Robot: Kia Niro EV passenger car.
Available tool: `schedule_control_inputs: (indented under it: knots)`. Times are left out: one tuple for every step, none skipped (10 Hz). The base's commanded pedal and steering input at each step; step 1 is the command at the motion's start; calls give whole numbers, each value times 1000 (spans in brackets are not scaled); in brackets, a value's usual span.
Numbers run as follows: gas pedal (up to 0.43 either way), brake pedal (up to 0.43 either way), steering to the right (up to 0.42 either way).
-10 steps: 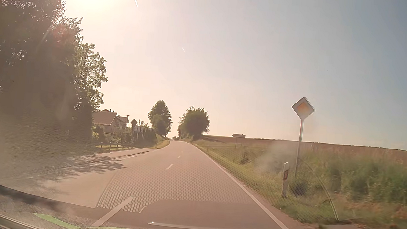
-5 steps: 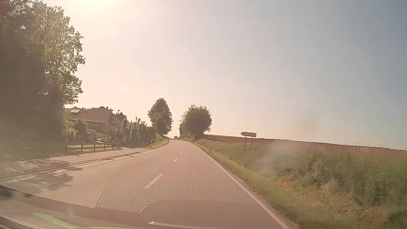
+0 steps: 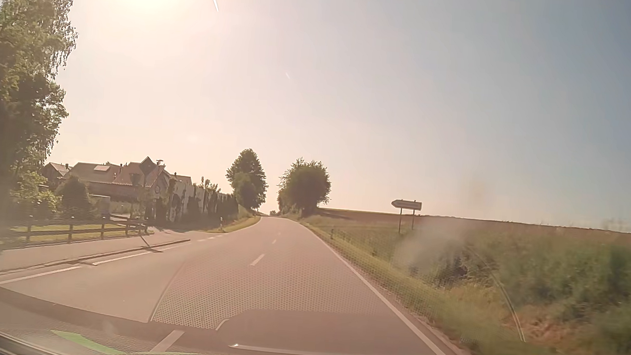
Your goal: Follow the waypoints while adhering to traffic rules and regulations
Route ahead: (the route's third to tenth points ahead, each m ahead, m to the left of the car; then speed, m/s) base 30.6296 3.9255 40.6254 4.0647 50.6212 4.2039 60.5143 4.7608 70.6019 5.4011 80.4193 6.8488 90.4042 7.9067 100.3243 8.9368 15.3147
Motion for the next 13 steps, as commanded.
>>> schedule_control_inputs:
  knots:
    - [480,0,-7]
    - [480,0,-8]
    - [480,0,-9]
    - [480,0,-10]
    - [469,0,-10]
    - [469,0,-10]
    - [449,0,-10]
    - [429,0,-10]
    - [390,0,-10]
    - [358,0,-10]
    - [339,0,-9]
    - [319,0,-9]
    - [268,0,-9]
